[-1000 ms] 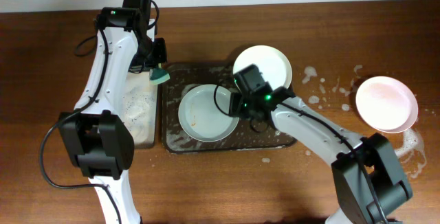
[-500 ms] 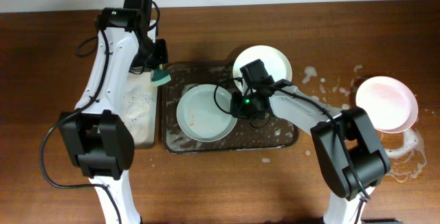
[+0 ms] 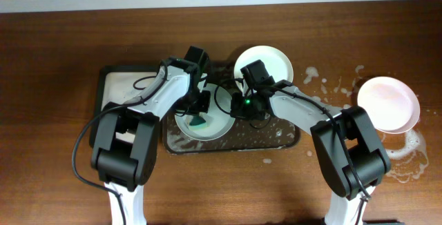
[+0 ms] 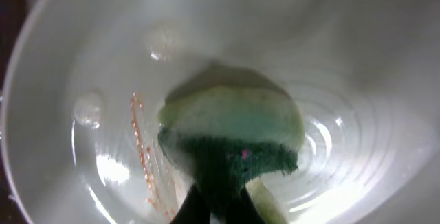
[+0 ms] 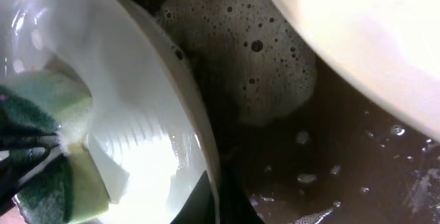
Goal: Clean dirty plates on tray and stack at the side
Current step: 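Scrub the pale green plate with the sponge in the left gripper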
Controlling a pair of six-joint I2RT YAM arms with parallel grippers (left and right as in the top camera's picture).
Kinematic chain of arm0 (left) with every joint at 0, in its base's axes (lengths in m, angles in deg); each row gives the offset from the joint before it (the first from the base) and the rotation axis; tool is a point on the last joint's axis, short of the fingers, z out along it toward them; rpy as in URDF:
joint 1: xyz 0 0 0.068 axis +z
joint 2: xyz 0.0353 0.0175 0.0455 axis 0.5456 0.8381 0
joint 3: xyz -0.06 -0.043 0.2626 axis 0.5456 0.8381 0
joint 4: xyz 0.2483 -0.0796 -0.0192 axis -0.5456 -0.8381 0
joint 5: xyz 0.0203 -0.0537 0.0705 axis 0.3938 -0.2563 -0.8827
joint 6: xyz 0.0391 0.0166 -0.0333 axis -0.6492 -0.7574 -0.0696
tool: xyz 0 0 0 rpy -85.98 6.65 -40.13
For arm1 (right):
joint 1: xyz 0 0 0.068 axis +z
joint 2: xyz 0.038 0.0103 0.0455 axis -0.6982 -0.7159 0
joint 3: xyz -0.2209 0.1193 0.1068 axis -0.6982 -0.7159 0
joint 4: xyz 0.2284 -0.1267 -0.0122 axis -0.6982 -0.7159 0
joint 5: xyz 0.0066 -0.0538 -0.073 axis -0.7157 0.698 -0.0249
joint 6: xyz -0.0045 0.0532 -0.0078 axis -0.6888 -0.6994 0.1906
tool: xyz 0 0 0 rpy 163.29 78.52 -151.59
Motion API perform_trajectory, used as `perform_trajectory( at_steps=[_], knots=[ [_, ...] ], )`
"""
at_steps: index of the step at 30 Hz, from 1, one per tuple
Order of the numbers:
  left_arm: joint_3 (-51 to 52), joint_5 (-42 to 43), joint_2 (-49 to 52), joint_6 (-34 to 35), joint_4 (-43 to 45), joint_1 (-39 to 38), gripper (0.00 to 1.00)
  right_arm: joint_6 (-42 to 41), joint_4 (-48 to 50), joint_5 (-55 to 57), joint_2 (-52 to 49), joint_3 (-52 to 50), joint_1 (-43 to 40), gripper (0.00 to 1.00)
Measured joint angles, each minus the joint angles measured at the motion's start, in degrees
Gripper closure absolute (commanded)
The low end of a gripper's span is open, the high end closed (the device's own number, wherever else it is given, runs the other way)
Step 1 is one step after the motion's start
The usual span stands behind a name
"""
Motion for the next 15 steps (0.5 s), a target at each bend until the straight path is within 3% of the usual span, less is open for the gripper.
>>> perform_trajectory(
  at_steps=[3,9,12,15],
  knots=[
    [5.5,-4.8,-2.9,0.0,7.5,-0.7,0.99,-0.3,0.3,0.0,0.0,0.0,0.0,0.96],
    [8.4,-27.7,-3.1,0.0,16.3,-1.9,0.99,-1.1,1.2,-0.7,-0.2,0.3,0.7,0.96],
    [6.3,-31.3,-2.8,0.2,13.4,-2.1,0.99,-1.2,1.3,-1.3,-0.2,0.6,0.8,0.96],
    [-2.7,-32.3,-3.0,0.9,9.7,-2.0,0.99,-1.0,-0.2,-1.2,-0.2,0.6,0.5,0.96]
  ],
)
